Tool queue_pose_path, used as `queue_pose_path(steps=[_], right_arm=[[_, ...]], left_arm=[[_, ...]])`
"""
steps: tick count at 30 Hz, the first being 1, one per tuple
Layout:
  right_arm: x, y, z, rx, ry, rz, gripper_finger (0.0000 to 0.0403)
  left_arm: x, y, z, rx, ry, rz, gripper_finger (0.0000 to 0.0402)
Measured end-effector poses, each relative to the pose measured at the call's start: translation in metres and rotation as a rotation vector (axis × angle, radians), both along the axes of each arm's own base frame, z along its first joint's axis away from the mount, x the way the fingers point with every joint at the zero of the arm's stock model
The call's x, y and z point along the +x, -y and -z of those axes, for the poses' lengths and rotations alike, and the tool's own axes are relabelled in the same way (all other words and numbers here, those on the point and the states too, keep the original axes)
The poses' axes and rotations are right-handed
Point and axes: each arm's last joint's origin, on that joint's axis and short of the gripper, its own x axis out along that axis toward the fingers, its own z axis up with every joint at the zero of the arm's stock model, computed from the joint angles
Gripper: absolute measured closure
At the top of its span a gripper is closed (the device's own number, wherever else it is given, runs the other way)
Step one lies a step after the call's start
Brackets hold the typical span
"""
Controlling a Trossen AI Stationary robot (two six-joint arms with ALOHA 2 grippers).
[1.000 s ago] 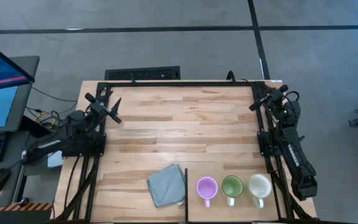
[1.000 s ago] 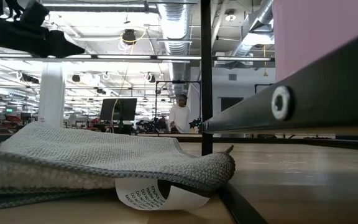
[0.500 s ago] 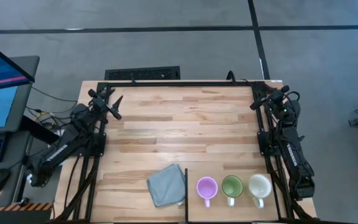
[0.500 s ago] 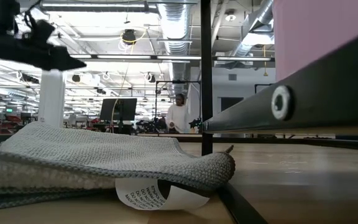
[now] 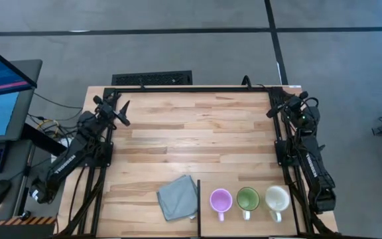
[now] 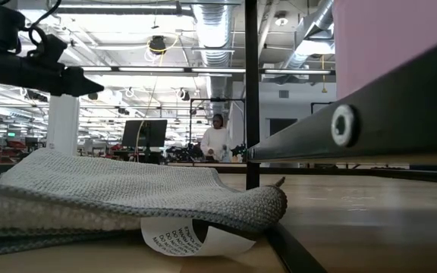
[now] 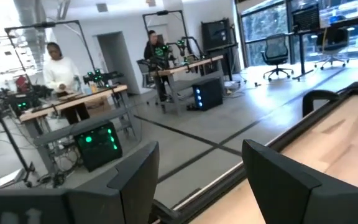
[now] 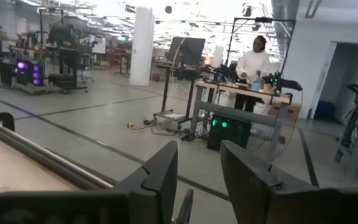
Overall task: Stack small to large cups/mugs on shelf
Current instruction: Return to Home Position
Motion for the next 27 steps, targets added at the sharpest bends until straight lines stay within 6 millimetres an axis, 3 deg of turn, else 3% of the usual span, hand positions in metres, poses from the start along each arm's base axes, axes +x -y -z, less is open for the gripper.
queue_pose_path(steps=[11, 27], right_arm=[[-0.001, 0.001, 0.009, 0.054, -0.055, 0.036, 0.0257], [0.000, 0.001, 0.010, 0.054, -0.063, 0.031, 0.0257]], left_arm=[[0.001, 0.000, 0.011, -0.094, -0.061, 0.016, 0.0179], [0.001, 0.000, 0.013, -0.156, -0.010, 0.018, 0.0179]])
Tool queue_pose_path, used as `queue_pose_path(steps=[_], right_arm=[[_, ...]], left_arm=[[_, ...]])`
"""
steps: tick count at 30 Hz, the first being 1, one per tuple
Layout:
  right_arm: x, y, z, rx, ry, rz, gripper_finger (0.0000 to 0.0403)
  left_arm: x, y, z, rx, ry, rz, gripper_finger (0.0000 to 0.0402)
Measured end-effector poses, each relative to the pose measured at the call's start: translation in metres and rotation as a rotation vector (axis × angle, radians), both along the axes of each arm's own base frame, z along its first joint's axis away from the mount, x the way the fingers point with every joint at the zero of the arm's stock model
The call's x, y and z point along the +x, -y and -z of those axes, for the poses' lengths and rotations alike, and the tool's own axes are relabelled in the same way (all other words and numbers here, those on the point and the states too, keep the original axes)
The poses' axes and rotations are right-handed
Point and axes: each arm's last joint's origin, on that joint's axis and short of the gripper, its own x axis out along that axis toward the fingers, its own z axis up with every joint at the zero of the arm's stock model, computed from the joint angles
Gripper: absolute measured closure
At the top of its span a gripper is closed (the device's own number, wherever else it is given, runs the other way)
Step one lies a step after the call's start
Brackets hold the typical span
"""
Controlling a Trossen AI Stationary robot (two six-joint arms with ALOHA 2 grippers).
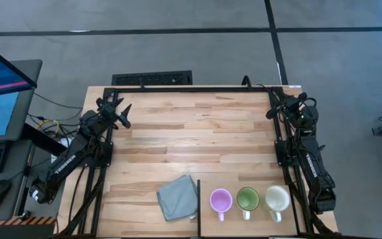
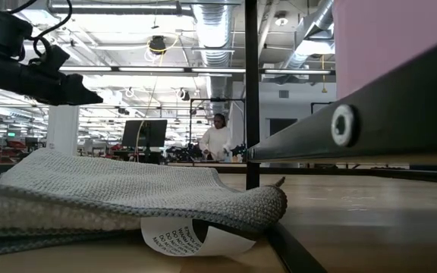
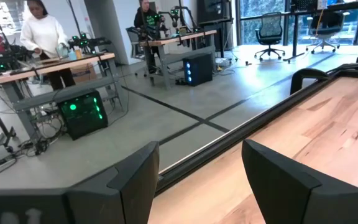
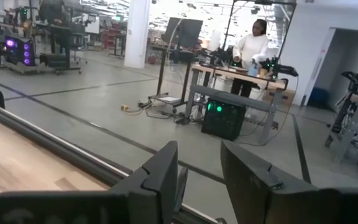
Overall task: Stack small to large cups/mugs on shelf
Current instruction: Return to Home Position
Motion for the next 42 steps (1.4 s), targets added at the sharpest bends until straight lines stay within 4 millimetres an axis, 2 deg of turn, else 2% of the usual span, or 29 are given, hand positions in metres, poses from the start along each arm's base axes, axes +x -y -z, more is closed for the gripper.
queue_pose_path(steps=[11, 25, 42], right_arm=[[0.000, 0.000, 0.004, 0.039, -0.005, -0.001, 0.0257], [0.000, 0.000, 0.004, 0.040, -0.005, -0.002, 0.0257], [0.000, 0.000, 0.004, 0.040, -0.005, -0.002, 0.0257]], left_arm=[[0.002, 0.001, 0.000, -0.009, 0.006, 0.019, 0.0179], [0.012, 0.011, 0.001, -0.009, 0.005, 0.173, 0.0179], [0.013, 0.011, 0.001, -0.039, 0.033, 0.162, 0.0179]])
